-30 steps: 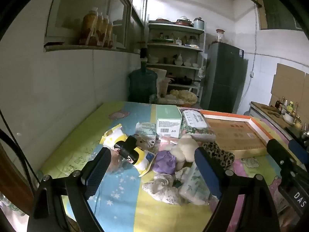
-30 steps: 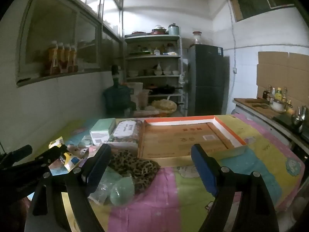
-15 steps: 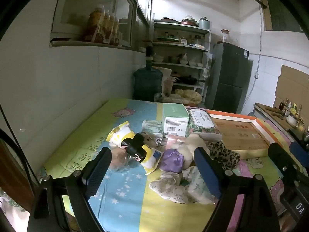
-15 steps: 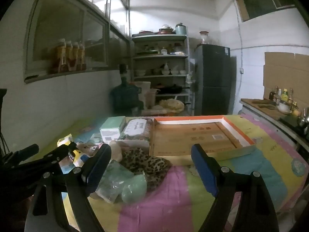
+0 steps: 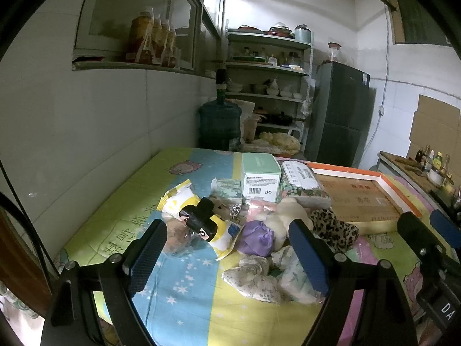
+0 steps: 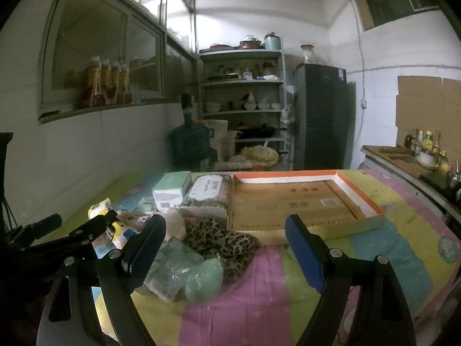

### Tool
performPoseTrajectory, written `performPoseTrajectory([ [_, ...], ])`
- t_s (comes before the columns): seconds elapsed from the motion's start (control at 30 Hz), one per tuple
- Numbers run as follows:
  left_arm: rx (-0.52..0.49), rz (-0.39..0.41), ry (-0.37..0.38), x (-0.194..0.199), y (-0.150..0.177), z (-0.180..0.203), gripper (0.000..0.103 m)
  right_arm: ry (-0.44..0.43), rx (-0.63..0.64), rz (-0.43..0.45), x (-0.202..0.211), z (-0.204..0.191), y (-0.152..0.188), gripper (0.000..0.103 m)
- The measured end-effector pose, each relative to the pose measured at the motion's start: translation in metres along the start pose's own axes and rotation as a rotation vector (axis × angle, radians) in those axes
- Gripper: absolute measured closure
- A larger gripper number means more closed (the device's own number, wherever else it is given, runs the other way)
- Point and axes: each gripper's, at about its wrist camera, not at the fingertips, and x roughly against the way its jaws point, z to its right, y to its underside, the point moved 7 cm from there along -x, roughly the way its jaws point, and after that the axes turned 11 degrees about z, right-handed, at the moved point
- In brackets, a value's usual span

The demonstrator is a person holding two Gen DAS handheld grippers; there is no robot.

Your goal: Organize soft objects

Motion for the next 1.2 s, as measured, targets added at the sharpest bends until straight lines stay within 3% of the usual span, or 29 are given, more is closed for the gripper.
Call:
performPoseTrajectory([
  [1.2,-0.021,0.003,-0.013,-0.0027,0.0020,-0.0007,0.017,-0.003,-0.002,-0.007,-0.0012,-0.0018,0.0027,0.017],
])
